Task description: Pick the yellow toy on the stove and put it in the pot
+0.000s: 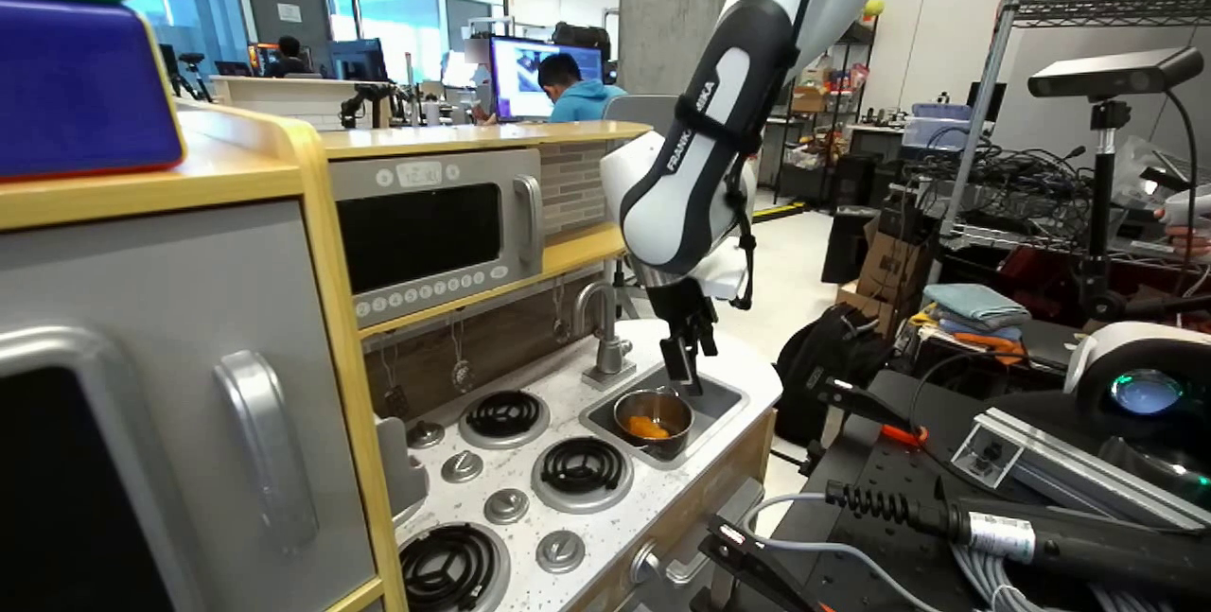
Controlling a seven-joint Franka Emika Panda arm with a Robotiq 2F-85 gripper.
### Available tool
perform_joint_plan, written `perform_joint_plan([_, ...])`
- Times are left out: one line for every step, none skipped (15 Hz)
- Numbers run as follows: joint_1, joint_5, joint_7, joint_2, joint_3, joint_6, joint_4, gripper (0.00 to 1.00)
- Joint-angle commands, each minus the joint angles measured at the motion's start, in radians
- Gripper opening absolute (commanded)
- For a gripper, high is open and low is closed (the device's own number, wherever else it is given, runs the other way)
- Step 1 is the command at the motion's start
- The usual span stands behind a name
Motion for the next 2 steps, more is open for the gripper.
perform_joint_plan([-0.031, -0.022, -0.029, -0.034, 0.021, -0.005, -0.023, 1.00])
perform_joint_plan([-0.043, -0.024, -0.056, -0.061, 0.024, -0.005, -0.044, 1.00])
